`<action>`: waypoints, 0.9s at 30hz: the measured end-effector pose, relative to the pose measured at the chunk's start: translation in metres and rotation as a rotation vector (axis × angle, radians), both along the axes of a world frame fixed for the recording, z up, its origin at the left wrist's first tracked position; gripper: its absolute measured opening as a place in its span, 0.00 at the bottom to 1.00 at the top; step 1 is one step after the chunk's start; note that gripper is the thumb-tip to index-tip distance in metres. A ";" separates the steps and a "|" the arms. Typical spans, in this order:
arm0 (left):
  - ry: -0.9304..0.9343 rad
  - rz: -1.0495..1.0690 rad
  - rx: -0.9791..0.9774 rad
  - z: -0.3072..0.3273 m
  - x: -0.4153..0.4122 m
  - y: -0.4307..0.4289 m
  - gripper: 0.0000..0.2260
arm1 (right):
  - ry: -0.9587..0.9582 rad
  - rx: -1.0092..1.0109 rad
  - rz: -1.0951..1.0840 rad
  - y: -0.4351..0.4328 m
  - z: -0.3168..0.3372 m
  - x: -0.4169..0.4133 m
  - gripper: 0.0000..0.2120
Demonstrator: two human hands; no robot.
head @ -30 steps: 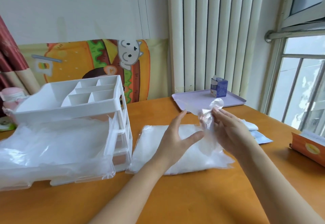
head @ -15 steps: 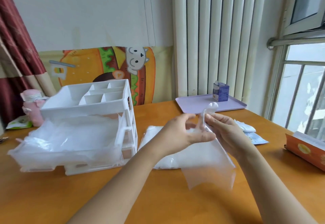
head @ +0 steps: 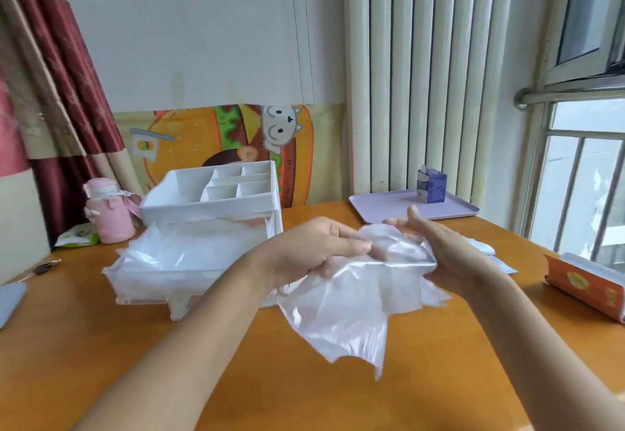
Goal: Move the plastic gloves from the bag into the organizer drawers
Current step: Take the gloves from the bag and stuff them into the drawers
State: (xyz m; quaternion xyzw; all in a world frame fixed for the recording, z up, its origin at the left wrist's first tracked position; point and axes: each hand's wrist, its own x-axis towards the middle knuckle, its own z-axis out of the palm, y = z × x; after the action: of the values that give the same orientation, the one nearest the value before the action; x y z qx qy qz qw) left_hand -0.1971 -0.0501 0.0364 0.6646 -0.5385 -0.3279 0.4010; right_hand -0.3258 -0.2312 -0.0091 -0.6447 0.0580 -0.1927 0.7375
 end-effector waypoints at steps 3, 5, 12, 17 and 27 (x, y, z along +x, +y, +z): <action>0.348 0.103 -0.151 0.009 0.012 0.014 0.19 | -0.054 0.403 0.035 0.027 -0.001 0.004 0.34; 0.595 0.258 -0.320 0.016 0.017 0.018 0.20 | -0.109 0.604 0.117 0.045 -0.004 0.007 0.37; 0.650 0.738 -0.855 0.030 0.033 0.033 0.11 | -0.164 0.429 0.304 0.098 0.013 0.024 0.50; 0.439 0.927 -0.892 0.019 0.039 0.042 0.13 | -0.149 0.149 0.154 0.142 0.049 0.050 0.36; 0.333 0.926 -0.715 0.024 0.069 0.115 0.34 | 0.199 -0.659 0.003 0.152 0.153 0.082 0.26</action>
State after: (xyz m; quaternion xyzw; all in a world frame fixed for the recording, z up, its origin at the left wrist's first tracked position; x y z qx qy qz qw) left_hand -0.1276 0.0653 0.0606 0.5939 -0.2002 -0.0176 0.7790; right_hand -0.2441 -0.0794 0.1439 -0.8640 0.0632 -0.1363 0.4805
